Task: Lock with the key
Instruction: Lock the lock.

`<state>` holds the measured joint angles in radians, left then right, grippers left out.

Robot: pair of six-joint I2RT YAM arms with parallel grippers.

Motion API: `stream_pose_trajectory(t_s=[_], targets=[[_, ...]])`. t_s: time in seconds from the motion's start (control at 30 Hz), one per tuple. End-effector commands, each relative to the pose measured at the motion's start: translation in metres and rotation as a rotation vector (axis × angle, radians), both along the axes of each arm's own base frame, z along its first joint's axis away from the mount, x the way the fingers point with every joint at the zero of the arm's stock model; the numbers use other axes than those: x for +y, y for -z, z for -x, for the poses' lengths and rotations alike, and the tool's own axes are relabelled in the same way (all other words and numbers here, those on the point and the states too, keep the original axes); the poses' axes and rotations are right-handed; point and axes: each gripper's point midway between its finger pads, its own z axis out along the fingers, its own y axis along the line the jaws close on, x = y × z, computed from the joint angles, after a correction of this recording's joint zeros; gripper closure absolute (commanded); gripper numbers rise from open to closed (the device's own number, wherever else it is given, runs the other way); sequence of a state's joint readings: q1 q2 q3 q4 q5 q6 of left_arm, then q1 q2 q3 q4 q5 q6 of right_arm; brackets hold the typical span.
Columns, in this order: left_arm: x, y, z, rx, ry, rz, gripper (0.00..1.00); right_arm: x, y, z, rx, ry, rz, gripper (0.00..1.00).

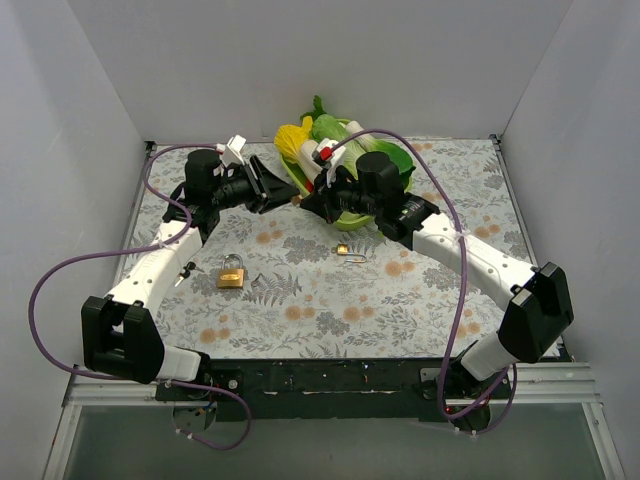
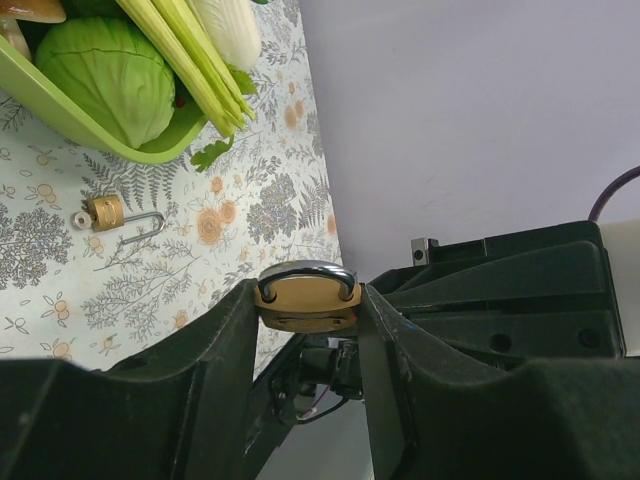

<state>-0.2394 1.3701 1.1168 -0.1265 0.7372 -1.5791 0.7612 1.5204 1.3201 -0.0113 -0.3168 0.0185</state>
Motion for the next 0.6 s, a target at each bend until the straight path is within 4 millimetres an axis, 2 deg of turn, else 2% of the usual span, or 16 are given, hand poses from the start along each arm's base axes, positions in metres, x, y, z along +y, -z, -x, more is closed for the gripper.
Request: stream_pose_trajectory(t_s=[0.0,0.1,0.27,0.33,0.4,0.47,0.57], targets=[[0.002,-0.021,-0.013,-0.060,-0.036,0.022,1.00,-0.002,-0.018,0.007,-0.048,-0.019,-0.031,0.99],[0.012,-0.026,-0.030,-0.072,-0.096,0.022,1.00,-0.006,-0.013,0.014,-0.037,-0.026,-0.022,0.99],[0.029,-0.036,-0.061,-0.093,-0.178,0.027,1.00,-0.015,0.008,0.033,0.010,-0.053,0.014,0.99],[0.031,-0.036,-0.066,-0.094,-0.184,0.024,1.00,-0.019,0.012,0.039,0.022,-0.060,0.019,0.99],[0.031,-0.033,-0.066,-0.091,-0.172,0.015,1.00,-0.022,0.012,0.042,0.025,-0.056,0.018,0.99],[0.031,-0.022,-0.057,-0.086,-0.138,-0.028,1.00,-0.024,0.013,0.041,0.024,-0.045,0.024,0.99],[0.035,0.020,-0.032,-0.044,-0.067,-0.159,1.00,-0.031,0.017,0.038,0.027,-0.014,0.039,0.99]])
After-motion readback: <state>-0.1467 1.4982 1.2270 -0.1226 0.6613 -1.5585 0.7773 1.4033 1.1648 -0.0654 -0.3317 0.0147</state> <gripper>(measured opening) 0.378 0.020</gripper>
